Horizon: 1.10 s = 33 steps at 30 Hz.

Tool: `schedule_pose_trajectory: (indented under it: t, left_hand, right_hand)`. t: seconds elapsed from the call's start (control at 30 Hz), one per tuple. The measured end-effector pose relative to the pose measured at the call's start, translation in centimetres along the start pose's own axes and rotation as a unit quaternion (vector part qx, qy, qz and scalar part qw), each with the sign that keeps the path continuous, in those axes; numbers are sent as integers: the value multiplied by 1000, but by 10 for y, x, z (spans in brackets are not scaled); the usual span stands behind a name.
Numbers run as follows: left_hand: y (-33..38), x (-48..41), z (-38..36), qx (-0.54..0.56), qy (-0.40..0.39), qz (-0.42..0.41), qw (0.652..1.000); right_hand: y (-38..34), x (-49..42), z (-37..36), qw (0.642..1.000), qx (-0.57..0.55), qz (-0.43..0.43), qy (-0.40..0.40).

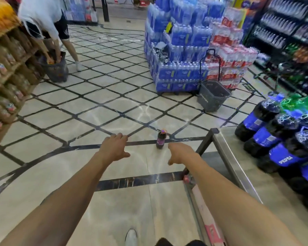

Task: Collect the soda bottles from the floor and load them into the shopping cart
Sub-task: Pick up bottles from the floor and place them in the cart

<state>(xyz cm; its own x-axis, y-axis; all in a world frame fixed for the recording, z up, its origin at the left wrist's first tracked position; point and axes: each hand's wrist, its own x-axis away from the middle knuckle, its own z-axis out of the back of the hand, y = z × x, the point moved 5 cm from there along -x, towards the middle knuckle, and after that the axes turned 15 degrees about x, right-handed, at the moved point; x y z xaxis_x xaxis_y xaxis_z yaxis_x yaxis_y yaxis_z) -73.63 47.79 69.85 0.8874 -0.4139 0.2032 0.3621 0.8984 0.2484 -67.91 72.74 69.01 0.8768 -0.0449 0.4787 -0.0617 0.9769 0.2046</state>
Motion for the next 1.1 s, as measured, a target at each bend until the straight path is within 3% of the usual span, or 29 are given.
schedule_pose_trajectory:
  t: [0.33,0.57,0.7,1.1]
  left_hand:
    - [-28,-156,25,8,-30,-14,999]
    - [-7,-286,53,-38,-47,-37,997]
    - [11,-356,61,-37,-38,-62,997]
    - [2,-558,44,-53,-116,-98,987]
  right_hand:
    - [37,-131,38,998,-38,-31,-31]
    - [109,-220,75,995,-84,-52,-29]
    - [150,-269,77,989,-119,-79,-45]
    - [213,-413,69,971,-178,-117,-110]
